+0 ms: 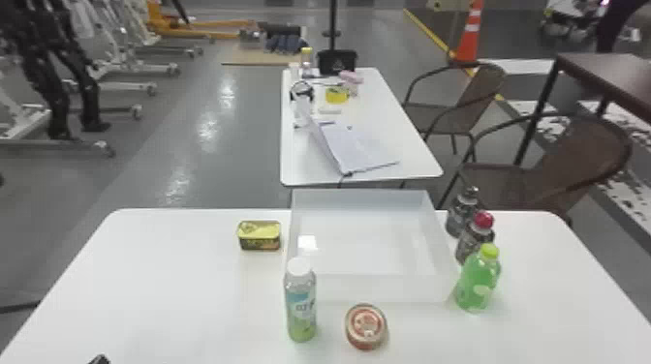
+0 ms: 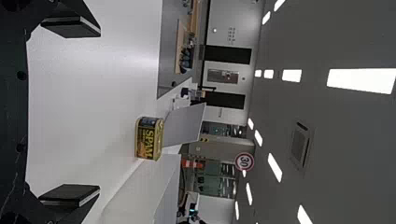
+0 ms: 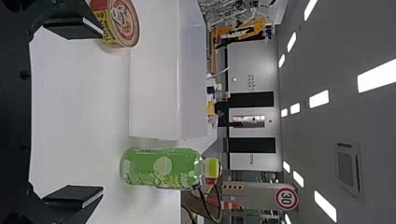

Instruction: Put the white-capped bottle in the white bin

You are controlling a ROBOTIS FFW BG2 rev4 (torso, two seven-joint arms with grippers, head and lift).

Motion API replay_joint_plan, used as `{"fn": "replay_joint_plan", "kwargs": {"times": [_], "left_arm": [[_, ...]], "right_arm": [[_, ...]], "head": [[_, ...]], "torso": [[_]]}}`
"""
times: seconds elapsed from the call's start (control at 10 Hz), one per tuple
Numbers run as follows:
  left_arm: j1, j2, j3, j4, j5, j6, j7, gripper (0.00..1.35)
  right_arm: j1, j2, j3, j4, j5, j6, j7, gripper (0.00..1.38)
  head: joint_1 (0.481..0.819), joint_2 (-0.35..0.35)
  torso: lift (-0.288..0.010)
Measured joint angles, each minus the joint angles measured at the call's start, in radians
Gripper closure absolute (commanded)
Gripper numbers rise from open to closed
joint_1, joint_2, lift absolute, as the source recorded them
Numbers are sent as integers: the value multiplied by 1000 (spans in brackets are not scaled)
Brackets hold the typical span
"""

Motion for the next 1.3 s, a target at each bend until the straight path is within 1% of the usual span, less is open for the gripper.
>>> {"fn": "replay_joint_plan", "kwargs": {"times": [0.4, 0.5, 0.8, 0.9, 1.0, 1.2, 1.3], "left_arm": [[-2, 0, -13, 0, 6, 10, -5, 122], [-5, 0, -15, 0, 6, 14, -15, 122], [-45, 0, -38, 3, -5, 64, -89, 117], [-68, 10, -65, 8, -5, 92, -114, 116], [-95, 44, -97, 19, -4, 120, -150, 117], [-142, 119, -170, 49, 17, 159, -174, 116], [-165, 168, -224, 69, 37, 175, -186, 114]], "right_arm": [[-4, 1, 0, 0, 2, 3, 0, 114], [-5, 1, 0, 1, 2, 3, 0, 114], [-7, 8, 0, 8, 0, 3, 0, 114], [-11, 11, 0, 11, 1, 3, 6, 116], [-20, 12, 0, 16, 0, 3, 15, 116], [-33, 13, 0, 23, -3, 3, 19, 116], [-38, 14, 0, 27, -6, 3, 22, 116]], "head": [[549, 0], [549, 0], [549, 0], [549, 0], [549, 0], [549, 0], [549, 0]], "torso": [[-100], [-100], [-100], [-100], [-100], [-100], [-100]]}}
